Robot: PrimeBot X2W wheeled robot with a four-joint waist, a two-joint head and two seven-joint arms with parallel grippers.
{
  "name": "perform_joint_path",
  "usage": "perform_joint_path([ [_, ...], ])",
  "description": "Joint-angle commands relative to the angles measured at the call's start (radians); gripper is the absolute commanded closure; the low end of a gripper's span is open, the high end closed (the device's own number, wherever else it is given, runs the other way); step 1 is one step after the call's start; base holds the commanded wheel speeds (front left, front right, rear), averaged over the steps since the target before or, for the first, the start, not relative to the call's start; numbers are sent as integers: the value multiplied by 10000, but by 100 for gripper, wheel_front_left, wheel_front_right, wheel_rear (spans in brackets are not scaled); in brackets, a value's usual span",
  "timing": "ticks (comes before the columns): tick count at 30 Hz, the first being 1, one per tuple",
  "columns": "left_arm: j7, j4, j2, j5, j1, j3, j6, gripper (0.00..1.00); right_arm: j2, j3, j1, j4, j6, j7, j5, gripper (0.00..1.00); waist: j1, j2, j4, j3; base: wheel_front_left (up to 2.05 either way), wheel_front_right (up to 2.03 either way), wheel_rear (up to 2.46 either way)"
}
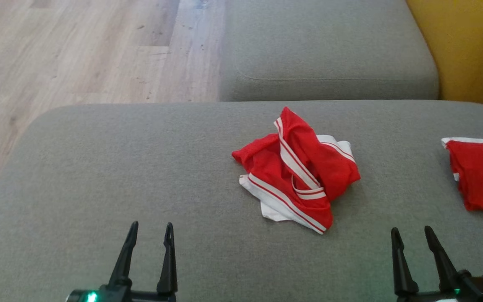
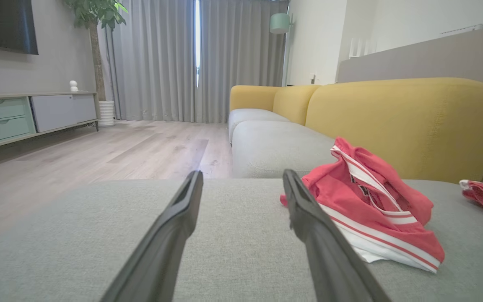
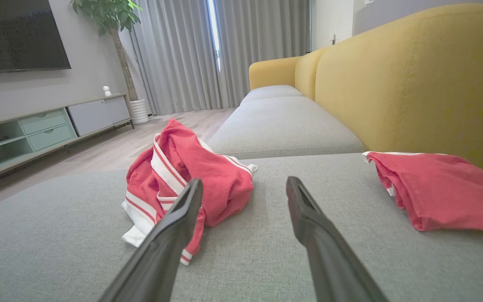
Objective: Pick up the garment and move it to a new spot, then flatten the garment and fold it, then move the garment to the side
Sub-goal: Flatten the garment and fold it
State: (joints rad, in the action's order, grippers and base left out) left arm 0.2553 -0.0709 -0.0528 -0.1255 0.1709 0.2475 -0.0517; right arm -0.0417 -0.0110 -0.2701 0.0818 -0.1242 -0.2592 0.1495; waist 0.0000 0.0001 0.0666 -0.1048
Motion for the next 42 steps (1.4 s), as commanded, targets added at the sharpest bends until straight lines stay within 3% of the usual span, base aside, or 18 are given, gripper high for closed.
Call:
perform_joint_path([
  [1,64,183,25,-88,-332,-187,30,0,-86,-268,420,-336,-65,-26,-44,0,0,-1,-179,31,0,0,0],
  [11,64,-1187,26,-356,-1324,972,541,0,-85,-588,701,-619,-65,-26,-159,0,0,-1,-1676,692,0,0,0],
  [17,64,-2995,26,-729,-2827,2739,1184,0,-85,-684,867,-795,-65,-26,-350,0,0,-1,-2366,1318,0,0,0],
  [24,64,-4463,26,-1224,-4605,4403,1373,0,-85,-821,1314,-953,-65,-26,-235,0,0,-1,-2820,2263,0,0,0],
  [36,-23,-6920,26,-2667,-7394,6626,805,0,-85,-1218,2113,-940,-65,-26,-9,0,0,-1,-3383,3480,0,0,0],
  [42,-368,-7913,26,-3526,-8211,7298,803,0,-85,-1329,2372,-906,-65,-26,-57,0,0,-1,-3664,3777,0,0,0],
])
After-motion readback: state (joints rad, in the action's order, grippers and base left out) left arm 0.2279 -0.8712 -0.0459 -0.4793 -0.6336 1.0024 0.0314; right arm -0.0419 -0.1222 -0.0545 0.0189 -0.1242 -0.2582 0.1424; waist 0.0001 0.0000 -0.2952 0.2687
